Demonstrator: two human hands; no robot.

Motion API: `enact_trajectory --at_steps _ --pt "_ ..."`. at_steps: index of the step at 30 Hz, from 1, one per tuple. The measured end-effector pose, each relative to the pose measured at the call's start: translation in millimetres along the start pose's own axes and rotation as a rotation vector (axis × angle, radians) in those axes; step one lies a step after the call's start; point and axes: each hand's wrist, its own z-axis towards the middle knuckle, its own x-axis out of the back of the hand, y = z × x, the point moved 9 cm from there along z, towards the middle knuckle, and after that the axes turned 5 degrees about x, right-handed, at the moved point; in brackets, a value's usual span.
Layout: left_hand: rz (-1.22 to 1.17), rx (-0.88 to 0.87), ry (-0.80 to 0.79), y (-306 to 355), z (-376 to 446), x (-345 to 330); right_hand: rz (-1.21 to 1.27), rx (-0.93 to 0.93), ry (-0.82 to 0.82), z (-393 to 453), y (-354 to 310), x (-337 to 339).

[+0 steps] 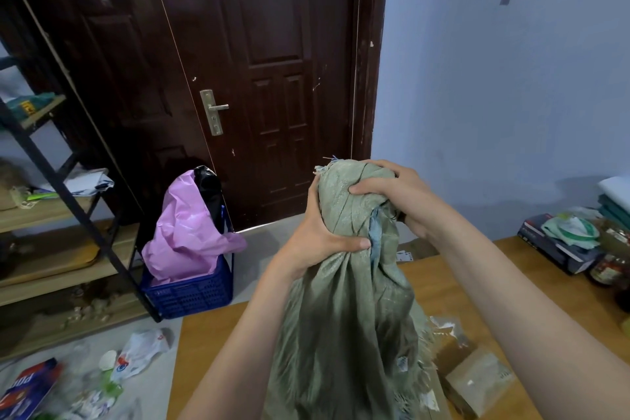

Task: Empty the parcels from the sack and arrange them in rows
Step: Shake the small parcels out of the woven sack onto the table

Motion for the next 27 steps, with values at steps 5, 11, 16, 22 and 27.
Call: enact_trajectory --at_steps 5,11,16,22,27 --pt "-0.068 -0.066 0.044 21 2 0 0.093 -0.057 0.017 -5 -7 1" --pt "-0.093 -0.113 0.026 40 4 -2 0.144 -0.069 0.006 -12 -21 3" --pt "-0.078 -0.139 -0.061 53 1 -3 0.172 -0.074 -0.017 -19 -35 5" --pt "-0.084 -0.199 -0.076 67 -1 -1 0.198 -0.05 -0.021 -20 -50 8" --pt "-0.104 -0.172 -0.065 60 0 0 0.232 -0.057 -0.036 -21 -51 6"
